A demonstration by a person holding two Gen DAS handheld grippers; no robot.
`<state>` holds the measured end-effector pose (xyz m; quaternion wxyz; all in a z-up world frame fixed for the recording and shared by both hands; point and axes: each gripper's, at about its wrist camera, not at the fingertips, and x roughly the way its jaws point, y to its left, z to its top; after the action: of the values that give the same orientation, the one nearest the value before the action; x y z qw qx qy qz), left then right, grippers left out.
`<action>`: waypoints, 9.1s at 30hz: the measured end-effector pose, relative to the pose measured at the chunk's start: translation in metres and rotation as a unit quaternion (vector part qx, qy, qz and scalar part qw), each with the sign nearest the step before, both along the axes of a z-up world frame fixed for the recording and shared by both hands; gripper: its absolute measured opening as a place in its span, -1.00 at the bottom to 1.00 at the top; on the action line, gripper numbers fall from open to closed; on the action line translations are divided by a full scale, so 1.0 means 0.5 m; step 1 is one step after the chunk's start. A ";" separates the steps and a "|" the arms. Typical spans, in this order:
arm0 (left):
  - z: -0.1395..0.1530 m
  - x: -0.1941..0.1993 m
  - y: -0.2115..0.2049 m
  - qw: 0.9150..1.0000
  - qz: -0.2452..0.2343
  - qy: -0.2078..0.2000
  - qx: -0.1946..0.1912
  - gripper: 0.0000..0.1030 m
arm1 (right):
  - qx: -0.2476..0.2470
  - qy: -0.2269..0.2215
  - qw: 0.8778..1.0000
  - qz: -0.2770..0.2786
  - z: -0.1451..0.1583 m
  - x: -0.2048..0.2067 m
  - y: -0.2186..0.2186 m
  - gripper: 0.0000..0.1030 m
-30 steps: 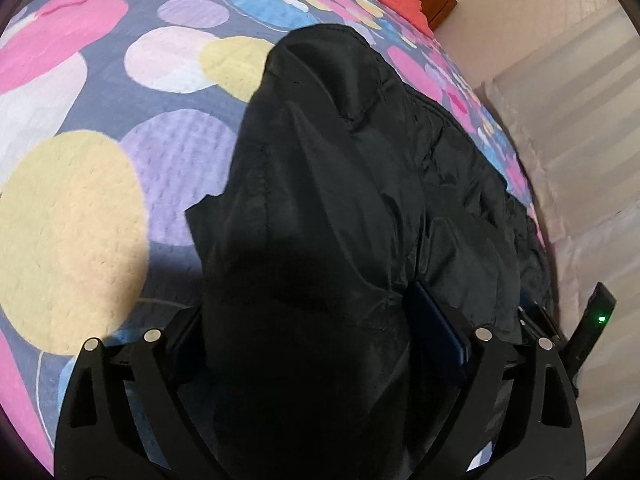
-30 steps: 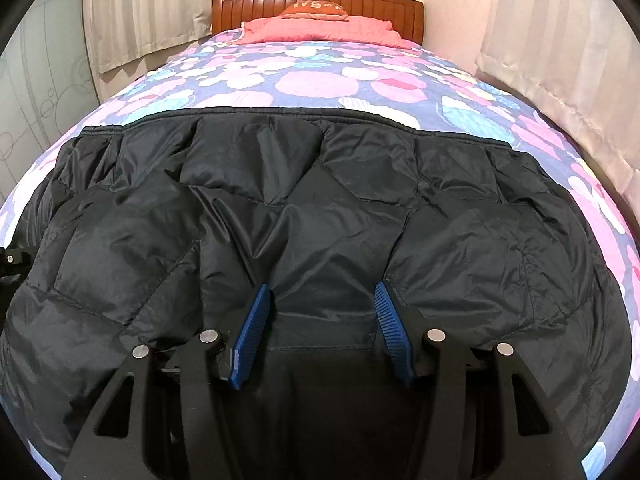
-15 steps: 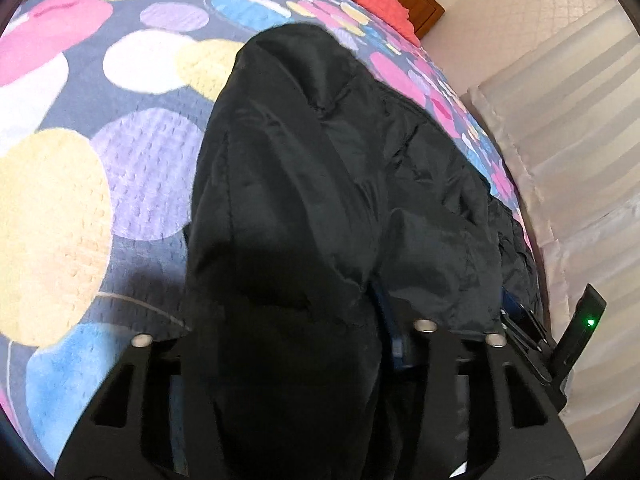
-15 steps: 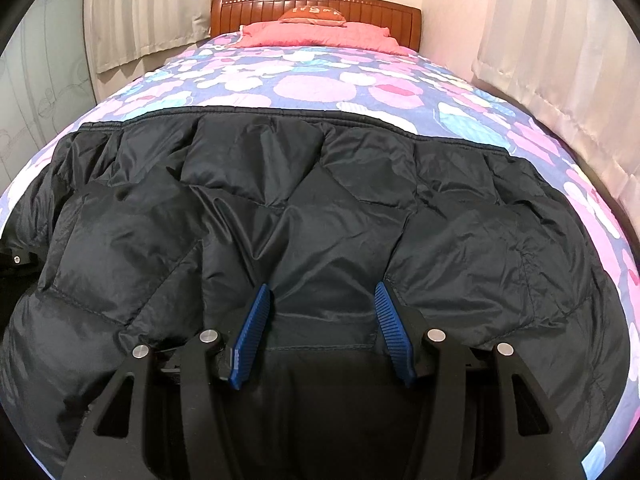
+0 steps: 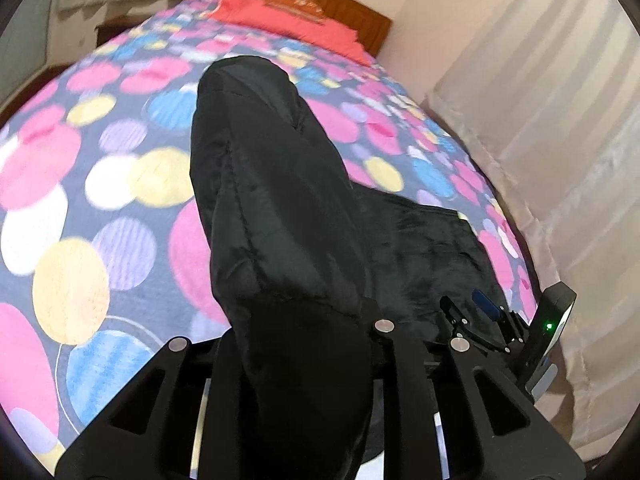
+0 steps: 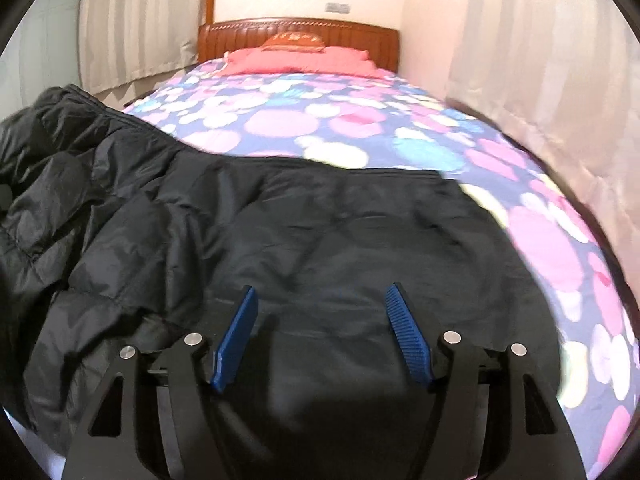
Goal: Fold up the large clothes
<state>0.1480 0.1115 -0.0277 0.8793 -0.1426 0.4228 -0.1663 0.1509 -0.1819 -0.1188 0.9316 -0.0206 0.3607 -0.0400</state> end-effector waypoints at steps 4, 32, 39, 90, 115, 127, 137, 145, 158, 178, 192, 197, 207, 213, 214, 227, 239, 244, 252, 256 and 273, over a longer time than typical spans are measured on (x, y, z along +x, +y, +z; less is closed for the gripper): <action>0.045 -0.014 -0.084 0.999 -0.022 -0.020 0.033 -0.66 | 0.005 -0.010 1.000 -0.020 0.018 -0.036 -0.069 0.29; -0.102 0.023 -0.598 0.988 -0.087 0.018 0.126 -0.66 | 0.070 0.006 0.991 -0.115 -0.041 -0.146 -0.349 0.29; -0.081 -0.004 -0.610 0.987 -0.080 -0.005 0.142 -0.63 | 0.066 0.009 0.991 -0.114 -0.042 -0.145 -0.345 0.29; -0.116 -0.054 -0.162 0.990 0.125 0.007 0.062 0.29 | 0.003 0.000 0.995 -0.098 0.053 -0.105 -0.252 0.29; -0.139 -0.028 -0.157 0.986 0.154 0.022 0.053 0.29 | 0.043 -0.003 0.996 -0.083 0.071 -0.064 -0.232 0.29; -0.195 -0.009 -0.140 0.974 0.194 0.075 -0.095 0.29 | 0.277 0.025 0.957 -0.088 0.011 -0.006 -0.291 0.29; -0.240 -0.013 -0.127 0.944 0.216 0.104 -0.226 0.29 | 0.448 0.027 0.890 -0.083 -0.036 0.002 -0.332 0.43; -0.247 -0.012 -0.135 0.943 0.211 0.108 -0.234 0.31 | 0.424 0.058 0.903 -0.033 -0.013 0.029 -0.273 0.61; -0.201 -0.011 -0.153 0.954 0.176 0.087 -0.225 0.43 | 0.308 0.025 0.951 0.023 0.066 0.060 -0.243 -0.77; -0.208 0.088 -0.412 0.990 0.108 0.067 -0.056 0.64 | 0.355 0.047 0.933 -0.048 -0.140 0.114 -0.454 -0.77; -0.206 0.075 -0.410 0.991 0.107 0.053 -0.060 0.64 | 0.419 0.060 0.905 -0.039 -0.057 -0.005 -0.475 0.46; -0.206 0.071 -0.413 0.992 0.102 0.050 -0.061 0.64 | 0.377 0.082 0.922 -0.045 -0.076 -0.037 -0.443 -0.22; -0.215 0.071 -0.433 0.995 0.086 0.030 -0.029 0.66 | 0.408 0.050 0.910 -0.055 -0.157 -0.031 -0.456 -0.42; -0.195 0.051 -0.382 0.992 0.091 0.043 -0.073 0.64 | 0.416 0.050 0.906 -0.055 -0.144 -0.039 -0.464 -0.30; -0.189 0.048 -0.379 0.993 0.091 0.037 -0.070 0.63 | 0.410 0.055 0.908 -0.058 -0.135 -0.042 -0.461 -0.26; -0.142 0.069 -0.343 0.990 0.111 0.018 -0.089 0.63 | 0.263 -0.004 0.961 -0.082 0.072 -0.025 -0.419 0.06; -0.166 0.136 -0.397 0.989 0.125 0.030 -0.077 0.63 | 0.265 0.041 0.961 -0.073 -0.037 0.139 -0.408 0.04; -0.183 0.146 -0.414 0.991 0.122 0.027 -0.049 0.66 | 0.281 0.045 0.956 -0.074 -0.090 0.144 -0.422 0.01; -0.215 0.164 -0.420 0.992 0.117 0.038 -0.023 0.70 | 0.283 0.041 0.955 -0.077 -0.118 0.149 -0.417 0.01; -0.223 0.167 -0.425 0.992 0.119 0.038 -0.014 0.70 | 0.284 0.040 0.955 -0.078 -0.124 0.153 -0.417 0.00; -0.229 0.168 -0.391 0.990 0.119 0.060 -0.055 0.71 | 0.275 0.011 0.958 -0.084 -0.115 0.130 -0.404 0.01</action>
<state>0.2320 -0.0840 -0.1423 0.8565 -0.2500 0.4453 -0.0744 0.2160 -0.3840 -0.1764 0.8905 0.2657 0.3689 -0.0171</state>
